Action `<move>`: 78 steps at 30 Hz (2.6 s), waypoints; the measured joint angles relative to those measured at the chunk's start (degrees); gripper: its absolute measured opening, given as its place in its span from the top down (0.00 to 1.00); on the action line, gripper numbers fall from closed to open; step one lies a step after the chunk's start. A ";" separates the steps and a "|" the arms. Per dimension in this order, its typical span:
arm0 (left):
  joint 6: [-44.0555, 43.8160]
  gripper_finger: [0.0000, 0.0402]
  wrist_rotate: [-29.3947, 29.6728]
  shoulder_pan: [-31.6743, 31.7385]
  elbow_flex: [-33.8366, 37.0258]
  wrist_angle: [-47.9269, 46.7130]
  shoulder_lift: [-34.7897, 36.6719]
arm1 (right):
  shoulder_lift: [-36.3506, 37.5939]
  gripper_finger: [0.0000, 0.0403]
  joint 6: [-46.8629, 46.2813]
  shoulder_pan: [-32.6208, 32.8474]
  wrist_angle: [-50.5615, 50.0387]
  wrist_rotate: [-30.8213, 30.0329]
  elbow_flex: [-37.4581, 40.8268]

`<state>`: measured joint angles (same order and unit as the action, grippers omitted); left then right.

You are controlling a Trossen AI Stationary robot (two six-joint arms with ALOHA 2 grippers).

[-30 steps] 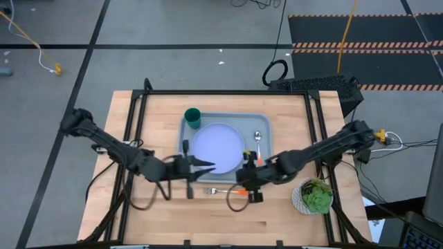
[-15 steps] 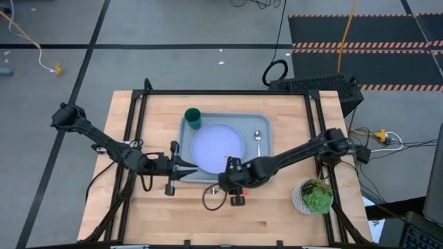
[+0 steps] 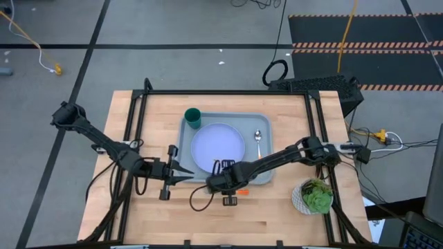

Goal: Pick and place plate/cup/fork/spoon on tray
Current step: Put the orange fork on the gray serving tray in between the violet plate and orange spoon

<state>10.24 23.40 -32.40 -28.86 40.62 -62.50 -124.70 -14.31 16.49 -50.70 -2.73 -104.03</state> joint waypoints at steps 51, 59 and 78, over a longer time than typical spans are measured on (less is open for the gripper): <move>-5.53 0.84 0.02 -3.41 0.00 -0.55 -0.04 | 0.08 0.87 -4.11 2.57 16.16 0.87 10.64; -6.26 0.84 0.03 -3.50 0.00 -0.17 -0.04 | 0.02 0.98 -1.63 3.93 16.55 -0.76 10.67; -6.42 0.84 2.19 -3.52 0.00 4.62 -0.07 | 13.56 1.00 -5.08 9.60 18.23 -5.91 10.82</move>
<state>3.82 25.58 -35.92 -28.86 45.25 -62.57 -111.14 -19.39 26.09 -32.47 -8.65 -93.21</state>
